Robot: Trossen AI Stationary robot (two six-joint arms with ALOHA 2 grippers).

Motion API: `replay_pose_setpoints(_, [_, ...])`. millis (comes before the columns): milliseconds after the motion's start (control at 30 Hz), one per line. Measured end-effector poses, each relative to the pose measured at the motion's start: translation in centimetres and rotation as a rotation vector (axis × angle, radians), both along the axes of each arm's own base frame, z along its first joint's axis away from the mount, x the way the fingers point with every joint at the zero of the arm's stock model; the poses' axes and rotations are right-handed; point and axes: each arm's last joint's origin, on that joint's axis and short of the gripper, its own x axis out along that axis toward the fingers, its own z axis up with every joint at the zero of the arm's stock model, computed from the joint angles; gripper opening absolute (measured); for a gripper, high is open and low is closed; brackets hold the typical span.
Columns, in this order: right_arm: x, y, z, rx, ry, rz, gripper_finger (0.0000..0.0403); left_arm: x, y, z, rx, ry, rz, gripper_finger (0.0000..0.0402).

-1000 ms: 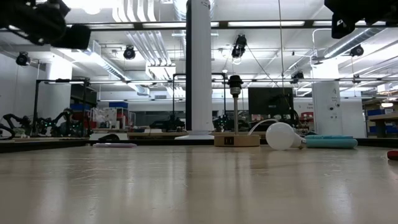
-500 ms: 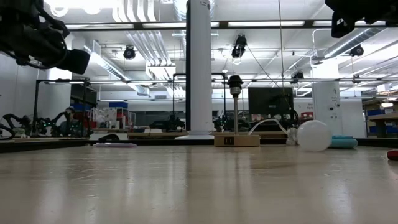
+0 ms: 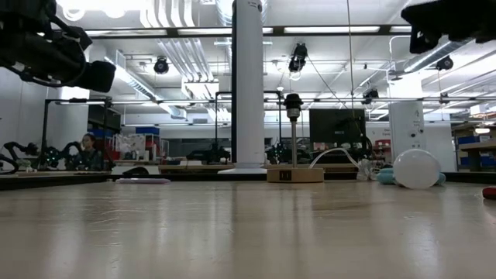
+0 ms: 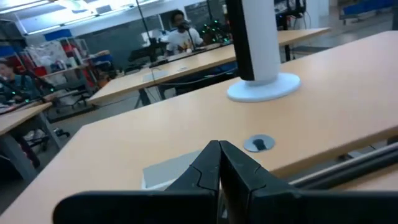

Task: Screw lightbulb
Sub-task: Return to Home Position

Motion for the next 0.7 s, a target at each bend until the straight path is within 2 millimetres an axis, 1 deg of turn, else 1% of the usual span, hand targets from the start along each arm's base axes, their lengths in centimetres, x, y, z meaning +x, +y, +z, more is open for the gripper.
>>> replay_pose_setpoints(133, [0.5,0.0,-1.5,-0.007,0.023,-0.001,0.0027,0.2,0.1,-0.1,-0.009,0.011,0.001,0.0])
replay_pose_setpoints(333, [0.8,0.1,-2.4,-0.083,0.036,-0.006,0.0024,0.5,0.4,-0.4,-0.031,0.037,0.0,0.0])
replay_pose_setpoints(533, [0.8,0.3,-2.4,-0.123,-0.065,0.062,0.0018,1.0,0.8,-0.9,-0.068,0.063,0.001,0.0])
replay_pose_setpoints(700, [1.2,0.3,-4.1,-0.069,-0.094,0.065,0.0008,1.5,1.2,-1.3,-0.101,0.104,0.002,0.0])
